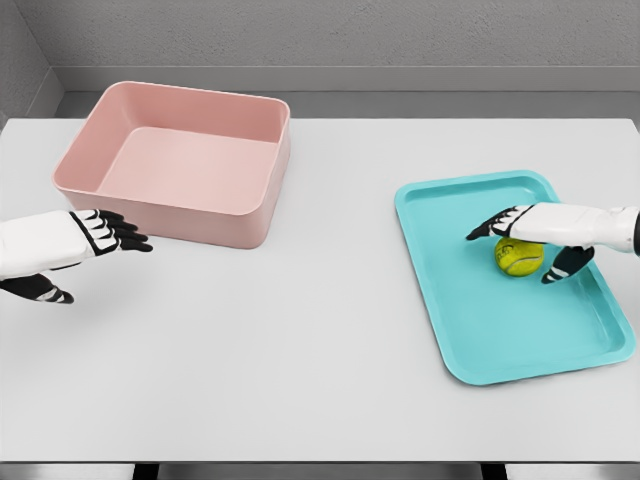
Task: Put the tennis from the blue tray into the pink basket with both arms
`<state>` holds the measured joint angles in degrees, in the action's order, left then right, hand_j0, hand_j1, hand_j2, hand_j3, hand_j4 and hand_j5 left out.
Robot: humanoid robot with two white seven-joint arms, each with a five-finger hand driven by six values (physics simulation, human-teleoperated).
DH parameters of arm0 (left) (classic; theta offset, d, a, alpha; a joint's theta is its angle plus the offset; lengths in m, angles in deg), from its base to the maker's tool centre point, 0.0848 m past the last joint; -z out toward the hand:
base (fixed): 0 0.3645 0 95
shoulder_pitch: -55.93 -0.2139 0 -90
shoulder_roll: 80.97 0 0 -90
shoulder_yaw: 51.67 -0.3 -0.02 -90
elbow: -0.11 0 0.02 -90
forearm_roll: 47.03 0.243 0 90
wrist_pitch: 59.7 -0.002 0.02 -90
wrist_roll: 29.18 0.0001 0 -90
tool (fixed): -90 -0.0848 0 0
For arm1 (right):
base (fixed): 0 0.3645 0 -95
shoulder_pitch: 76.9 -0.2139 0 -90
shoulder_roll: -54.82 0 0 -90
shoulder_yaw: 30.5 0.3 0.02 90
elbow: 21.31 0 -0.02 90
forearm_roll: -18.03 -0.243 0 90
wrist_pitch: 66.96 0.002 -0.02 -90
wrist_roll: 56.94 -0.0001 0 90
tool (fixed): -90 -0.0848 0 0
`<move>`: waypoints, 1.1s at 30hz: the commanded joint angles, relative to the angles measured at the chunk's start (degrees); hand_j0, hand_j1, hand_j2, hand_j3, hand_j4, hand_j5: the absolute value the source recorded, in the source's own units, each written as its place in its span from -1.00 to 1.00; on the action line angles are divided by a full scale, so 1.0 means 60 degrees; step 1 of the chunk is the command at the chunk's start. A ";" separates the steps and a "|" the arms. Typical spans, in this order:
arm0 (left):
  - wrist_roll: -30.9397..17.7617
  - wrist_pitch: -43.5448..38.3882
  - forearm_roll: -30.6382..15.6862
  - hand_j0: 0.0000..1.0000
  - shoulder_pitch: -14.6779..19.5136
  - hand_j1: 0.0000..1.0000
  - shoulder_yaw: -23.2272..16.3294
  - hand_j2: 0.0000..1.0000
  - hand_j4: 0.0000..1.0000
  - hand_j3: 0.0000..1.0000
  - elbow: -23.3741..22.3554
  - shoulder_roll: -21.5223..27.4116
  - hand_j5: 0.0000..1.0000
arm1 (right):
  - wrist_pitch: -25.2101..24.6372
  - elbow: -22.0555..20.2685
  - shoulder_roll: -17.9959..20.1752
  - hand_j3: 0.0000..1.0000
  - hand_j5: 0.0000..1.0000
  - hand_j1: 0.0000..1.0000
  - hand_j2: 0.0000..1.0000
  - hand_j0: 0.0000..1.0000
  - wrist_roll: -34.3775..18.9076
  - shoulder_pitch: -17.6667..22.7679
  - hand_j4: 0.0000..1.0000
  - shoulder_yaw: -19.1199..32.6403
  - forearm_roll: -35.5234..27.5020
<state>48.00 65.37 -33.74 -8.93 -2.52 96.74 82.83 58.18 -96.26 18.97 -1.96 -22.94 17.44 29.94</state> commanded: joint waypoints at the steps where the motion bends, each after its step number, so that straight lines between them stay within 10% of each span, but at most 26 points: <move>1: -0.0002 -0.0011 -0.0062 1.00 0.0000 1.00 -0.0004 1.00 1.00 1.00 -0.0007 0.0020 1.00 | -0.0023 0.0305 -0.0105 1.00 1.00 1.00 1.00 1.00 0.0003 0.0000 1.00 0.0008 0.0022; 23: -0.0032 -0.0011 -0.0047 1.00 0.0000 1.00 -0.0004 1.00 1.00 1.00 0.0008 -0.0053 1.00 | -0.0023 0.0466 -0.0251 0.09 0.09 0.09 0.09 0.09 0.0003 0.0015 0.09 0.0037 0.0154; 33: -0.0046 -0.0011 -0.0062 1.00 0.0000 1.00 -0.0004 1.00 1.00 1.00 0.0023 -0.0068 1.00 | -0.0023 0.0422 -0.0325 -0.03 -0.03 -0.03 -0.03 -0.03 0.0003 -0.0014 -0.03 0.0140 0.0095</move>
<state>47.70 65.37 -33.71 -9.02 -2.58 96.86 82.36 58.19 -93.64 16.99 -1.97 -23.11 18.09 31.04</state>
